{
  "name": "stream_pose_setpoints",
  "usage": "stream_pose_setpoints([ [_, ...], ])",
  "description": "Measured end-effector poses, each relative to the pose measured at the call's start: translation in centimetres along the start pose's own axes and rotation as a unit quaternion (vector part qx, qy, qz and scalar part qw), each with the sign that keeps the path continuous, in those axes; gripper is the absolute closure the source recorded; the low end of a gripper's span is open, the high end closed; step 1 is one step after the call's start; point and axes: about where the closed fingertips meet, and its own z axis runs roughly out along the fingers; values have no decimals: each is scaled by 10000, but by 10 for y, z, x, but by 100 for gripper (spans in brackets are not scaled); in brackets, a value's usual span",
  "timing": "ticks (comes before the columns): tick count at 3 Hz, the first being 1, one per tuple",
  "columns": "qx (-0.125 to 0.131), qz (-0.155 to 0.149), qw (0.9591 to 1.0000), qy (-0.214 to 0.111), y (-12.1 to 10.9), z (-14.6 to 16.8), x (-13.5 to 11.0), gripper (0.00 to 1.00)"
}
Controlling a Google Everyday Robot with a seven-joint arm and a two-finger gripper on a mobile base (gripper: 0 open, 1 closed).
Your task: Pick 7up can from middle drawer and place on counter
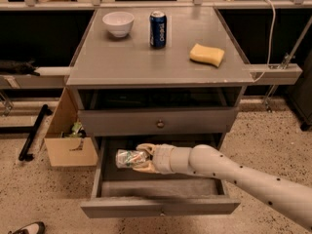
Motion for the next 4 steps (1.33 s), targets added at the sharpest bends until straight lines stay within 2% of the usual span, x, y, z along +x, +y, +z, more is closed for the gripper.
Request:
stream_pose_setpoints([
  [1,239,-451,9981,-354,-1,-28,-55,100],
  [2,400,-983,9927,-566,-13,-45,-95,100],
  [3,457,-1033,9915,-646,-16,-49,-104,100],
  [4,848,-1048,9862,-964,-34,-75,-131,100],
])
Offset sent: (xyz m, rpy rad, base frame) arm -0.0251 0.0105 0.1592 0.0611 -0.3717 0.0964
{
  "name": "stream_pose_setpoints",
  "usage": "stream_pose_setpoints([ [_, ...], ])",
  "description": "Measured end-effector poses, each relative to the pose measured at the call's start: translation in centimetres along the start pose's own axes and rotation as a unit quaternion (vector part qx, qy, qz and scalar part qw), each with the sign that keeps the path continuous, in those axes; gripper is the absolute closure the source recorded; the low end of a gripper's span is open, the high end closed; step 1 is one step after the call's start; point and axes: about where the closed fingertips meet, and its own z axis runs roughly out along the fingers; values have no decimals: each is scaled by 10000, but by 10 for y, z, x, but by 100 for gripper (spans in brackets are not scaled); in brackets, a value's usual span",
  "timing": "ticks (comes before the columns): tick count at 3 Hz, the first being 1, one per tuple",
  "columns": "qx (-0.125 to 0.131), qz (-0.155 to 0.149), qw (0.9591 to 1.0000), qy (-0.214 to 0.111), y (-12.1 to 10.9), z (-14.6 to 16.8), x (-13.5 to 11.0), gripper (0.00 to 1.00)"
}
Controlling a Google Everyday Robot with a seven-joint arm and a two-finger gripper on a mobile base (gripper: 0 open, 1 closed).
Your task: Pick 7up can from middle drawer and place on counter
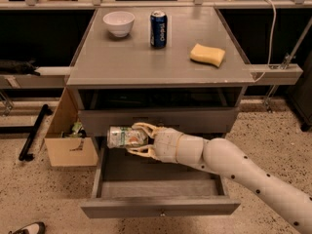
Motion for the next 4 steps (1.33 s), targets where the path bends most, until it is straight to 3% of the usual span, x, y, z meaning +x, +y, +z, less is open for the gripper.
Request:
stream_pose_setpoints([
  [1,646,-245,9973,-257,-52,-37,-67,100],
  [3,772,-204,9967,-106,-57,-35,-69,100],
  [4,798,-354,9961,136,-114,-17,-77,100],
])
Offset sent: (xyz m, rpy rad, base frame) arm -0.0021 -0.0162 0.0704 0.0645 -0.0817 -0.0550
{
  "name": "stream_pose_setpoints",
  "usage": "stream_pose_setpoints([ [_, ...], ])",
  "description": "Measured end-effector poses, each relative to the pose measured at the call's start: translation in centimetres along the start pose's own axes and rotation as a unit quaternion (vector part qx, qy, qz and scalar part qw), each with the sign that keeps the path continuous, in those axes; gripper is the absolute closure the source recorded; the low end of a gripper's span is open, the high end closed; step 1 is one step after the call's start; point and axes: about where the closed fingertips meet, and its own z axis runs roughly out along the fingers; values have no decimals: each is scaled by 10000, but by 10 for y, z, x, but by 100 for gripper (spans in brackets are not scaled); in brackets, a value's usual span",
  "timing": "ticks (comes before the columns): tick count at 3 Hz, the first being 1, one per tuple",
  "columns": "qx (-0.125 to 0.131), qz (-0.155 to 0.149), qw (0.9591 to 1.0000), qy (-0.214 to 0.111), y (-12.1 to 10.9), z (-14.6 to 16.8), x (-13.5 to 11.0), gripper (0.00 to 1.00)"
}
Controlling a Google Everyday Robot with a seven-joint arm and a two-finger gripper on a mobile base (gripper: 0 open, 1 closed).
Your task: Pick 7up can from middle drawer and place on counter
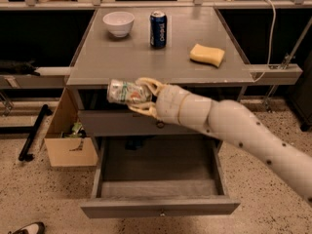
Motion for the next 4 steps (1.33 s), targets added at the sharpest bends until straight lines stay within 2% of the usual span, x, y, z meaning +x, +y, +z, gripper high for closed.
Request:
stream_pose_setpoints([
  [1,9,-108,9999,-62,-56,26,-9,100],
  [2,-52,-69,9997,-211,-102,55,-15,100],
  [3,-157,126,9996,-189,-141,83,-12,100],
  [4,-390,635,9971,165,-163,120,23,100],
])
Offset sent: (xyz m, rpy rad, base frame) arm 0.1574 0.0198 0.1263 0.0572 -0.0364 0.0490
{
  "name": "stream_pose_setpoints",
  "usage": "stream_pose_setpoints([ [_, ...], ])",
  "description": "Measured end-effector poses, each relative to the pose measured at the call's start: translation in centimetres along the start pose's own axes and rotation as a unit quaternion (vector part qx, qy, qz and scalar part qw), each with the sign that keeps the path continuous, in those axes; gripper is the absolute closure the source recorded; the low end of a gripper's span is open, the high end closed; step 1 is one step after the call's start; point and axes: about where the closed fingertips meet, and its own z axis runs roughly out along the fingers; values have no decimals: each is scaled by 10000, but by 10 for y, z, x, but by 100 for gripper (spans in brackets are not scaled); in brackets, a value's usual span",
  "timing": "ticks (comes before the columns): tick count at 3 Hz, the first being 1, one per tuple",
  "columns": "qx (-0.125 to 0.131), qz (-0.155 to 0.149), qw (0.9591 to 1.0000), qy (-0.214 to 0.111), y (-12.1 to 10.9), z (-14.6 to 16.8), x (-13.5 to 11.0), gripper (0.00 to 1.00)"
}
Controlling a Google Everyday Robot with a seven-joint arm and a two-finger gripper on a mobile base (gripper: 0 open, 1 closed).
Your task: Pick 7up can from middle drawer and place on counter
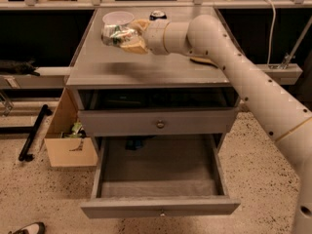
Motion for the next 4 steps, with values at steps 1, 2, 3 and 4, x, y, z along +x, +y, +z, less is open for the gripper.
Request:
stream_pose_setpoints([
  [1,-145,308,9992,223,-5,17,24,100],
  [2,-229,688,9963,451,-1,30,53,74],
  [3,-247,801,9951,530,-1,33,62,51],
  [4,-243,790,9952,523,-1,32,61,20],
])
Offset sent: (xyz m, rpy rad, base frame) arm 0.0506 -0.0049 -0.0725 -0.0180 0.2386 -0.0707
